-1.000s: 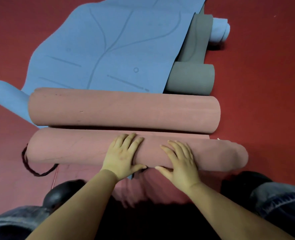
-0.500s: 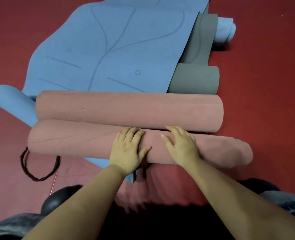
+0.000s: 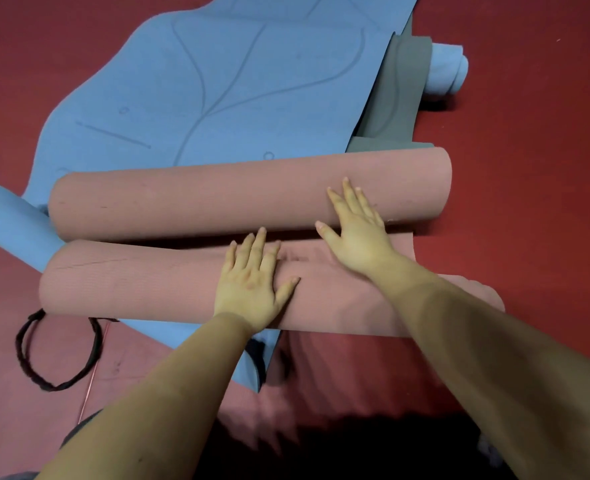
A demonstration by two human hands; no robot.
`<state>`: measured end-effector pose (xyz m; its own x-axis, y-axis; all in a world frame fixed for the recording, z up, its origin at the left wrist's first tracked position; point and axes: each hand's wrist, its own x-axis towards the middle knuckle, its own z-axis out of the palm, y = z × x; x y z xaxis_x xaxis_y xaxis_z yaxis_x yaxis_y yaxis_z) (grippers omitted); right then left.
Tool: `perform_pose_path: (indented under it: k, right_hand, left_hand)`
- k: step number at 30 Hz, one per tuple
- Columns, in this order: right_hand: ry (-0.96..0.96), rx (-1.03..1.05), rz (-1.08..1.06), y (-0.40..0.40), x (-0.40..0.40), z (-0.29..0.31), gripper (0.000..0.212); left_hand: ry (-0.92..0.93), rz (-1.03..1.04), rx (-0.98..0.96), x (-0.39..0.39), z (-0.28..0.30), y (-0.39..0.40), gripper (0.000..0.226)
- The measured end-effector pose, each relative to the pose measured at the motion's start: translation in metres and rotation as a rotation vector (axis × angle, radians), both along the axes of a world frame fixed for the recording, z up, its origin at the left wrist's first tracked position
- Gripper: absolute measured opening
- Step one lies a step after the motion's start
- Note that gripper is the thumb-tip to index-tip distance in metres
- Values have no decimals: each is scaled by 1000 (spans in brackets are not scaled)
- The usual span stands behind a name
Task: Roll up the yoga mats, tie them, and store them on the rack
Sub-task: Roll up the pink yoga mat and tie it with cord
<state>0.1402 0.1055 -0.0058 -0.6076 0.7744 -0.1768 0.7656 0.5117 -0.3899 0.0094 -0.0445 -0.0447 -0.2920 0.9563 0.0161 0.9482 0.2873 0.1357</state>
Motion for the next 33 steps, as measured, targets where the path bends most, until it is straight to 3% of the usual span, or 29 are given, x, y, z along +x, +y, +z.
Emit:
perform_pose_path:
  k: [5,9,13,22,28,33]
  right_hand:
    - [84,158,2,18,-5,7,65]
    - [252,309,-59,-39,12,-24,59]
    - [196,293,-84,-90,23,-63,48]
    - [160,296,-82,-50,5,-63,47]
    - [122,366,-152,-61,8,-68,48]
    - [91,341,-116,-50,5,-67,54]
  left_hand:
    - [-29,118,-14,-18,-2,36,96]
    - [-31,139,-75,-28,-5,56,102]
    - [-47,128,-88,-31,-6,60,102]
    - [-66,99,-28,-10,-8,31,83]
    - [-59,161,-133,-21,6,60,104]
    - [-48,151,-219,-35,15,85,96]
